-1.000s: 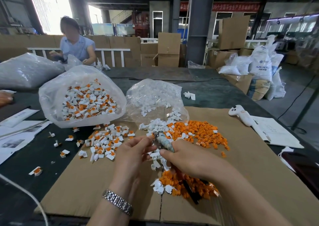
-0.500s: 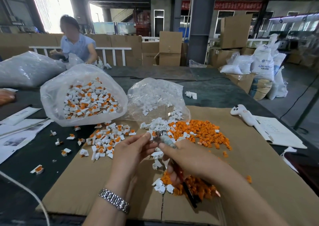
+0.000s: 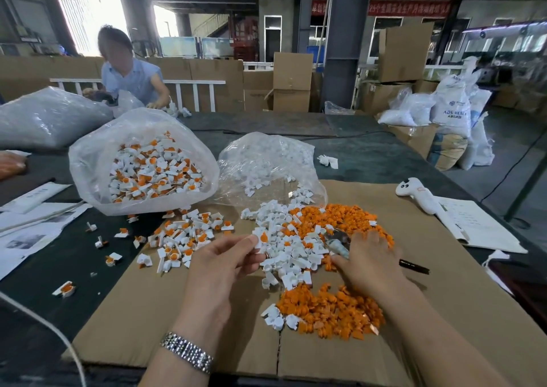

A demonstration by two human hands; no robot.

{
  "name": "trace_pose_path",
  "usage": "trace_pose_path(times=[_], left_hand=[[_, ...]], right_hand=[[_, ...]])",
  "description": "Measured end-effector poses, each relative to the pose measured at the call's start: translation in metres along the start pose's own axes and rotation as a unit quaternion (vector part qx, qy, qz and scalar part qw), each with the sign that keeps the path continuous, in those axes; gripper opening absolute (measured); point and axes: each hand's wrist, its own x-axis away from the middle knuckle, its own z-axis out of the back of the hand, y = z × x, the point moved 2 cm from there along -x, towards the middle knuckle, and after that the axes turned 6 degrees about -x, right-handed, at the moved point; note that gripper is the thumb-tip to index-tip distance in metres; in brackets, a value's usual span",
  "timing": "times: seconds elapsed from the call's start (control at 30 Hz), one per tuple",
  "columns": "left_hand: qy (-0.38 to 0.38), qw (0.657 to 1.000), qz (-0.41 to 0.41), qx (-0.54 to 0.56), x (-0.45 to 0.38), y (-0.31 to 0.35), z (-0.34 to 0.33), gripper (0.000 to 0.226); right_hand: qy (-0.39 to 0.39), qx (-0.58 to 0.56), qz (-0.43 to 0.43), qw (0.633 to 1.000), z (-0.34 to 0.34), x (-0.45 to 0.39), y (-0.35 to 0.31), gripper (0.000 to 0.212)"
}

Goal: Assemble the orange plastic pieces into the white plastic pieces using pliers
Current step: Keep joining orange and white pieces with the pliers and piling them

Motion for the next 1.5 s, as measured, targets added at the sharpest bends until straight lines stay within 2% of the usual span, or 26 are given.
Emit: trace_pose_path(times=[0.2, 0.3, 0.37, 0.47, 0.57, 0.67, 0.77, 1.1, 1.17, 1.23, 1.3, 1.4, 1.5], left_hand=[[-0.014, 0.999, 0.007, -0.046, -0.005, -0.008, 0.003, 0.014], [-0.020, 0.994, 0.007, -0.105, -0.009, -0.011, 0.002, 0.009], [-0.026, 0.989, -0.001, -0.144, -0.011, -0.012, 0.000, 0.007], [-0.043, 0.980, -0.015, -0.196, -0.011, -0.011, -0.003, 0.008], [-0.055, 0.967, -0.040, -0.245, -0.010, -0.008, -0.004, 0.010], [-0.051, 0.966, -0.048, -0.248, -0.008, -0.007, -0.006, 0.011], [-0.039, 0.965, -0.060, -0.254, -0.005, -0.009, -0.008, 0.012], [-0.011, 0.955, -0.089, -0.284, -0.001, -0.014, -0.015, 0.017], [-0.013, 0.957, -0.081, -0.277, -0.001, -0.015, -0.015, 0.016], [0.000, 0.959, -0.077, -0.272, -0.002, -0.013, -0.010, 0.013], [0.039, 0.949, -0.090, -0.301, -0.005, -0.009, 0.000, 0.012], [0.155, 0.916, -0.109, -0.354, -0.017, -0.002, 0.026, 0.015], [0.209, 0.875, -0.131, -0.416, -0.023, 0.002, 0.042, 0.028]], right_hand=[[0.006, -0.024, 0.014, 1.000, -0.010, -0.006, 0.003, 0.066], [0.076, -0.067, 0.096, 0.990, 0.000, -0.002, -0.006, 0.050], [0.090, -0.176, 0.204, 0.959, 0.009, 0.005, -0.020, 0.036], [0.037, -0.324, 0.303, 0.895, 0.019, 0.023, -0.047, 0.025], [0.021, -0.323, 0.351, 0.878, 0.018, 0.035, -0.064, 0.017], [0.031, -0.277, 0.377, 0.883, 0.017, 0.038, -0.070, 0.011], [0.049, -0.229, 0.394, 0.889, 0.017, 0.041, -0.072, 0.014], [0.061, -0.126, 0.377, 0.916, 0.010, 0.048, -0.075, 0.024], [0.055, -0.148, 0.367, 0.917, 0.008, 0.048, -0.074, 0.019], [0.043, -0.217, 0.321, 0.921, 0.010, 0.041, -0.066, 0.016], [0.071, -0.246, 0.254, 0.933, 0.015, 0.029, -0.046, 0.016], [0.110, -0.159, 0.180, 0.964, 0.021, 0.014, -0.012, 0.009], [0.074, -0.118, 0.188, 0.972, 0.016, 0.013, -0.004, 0.009]])
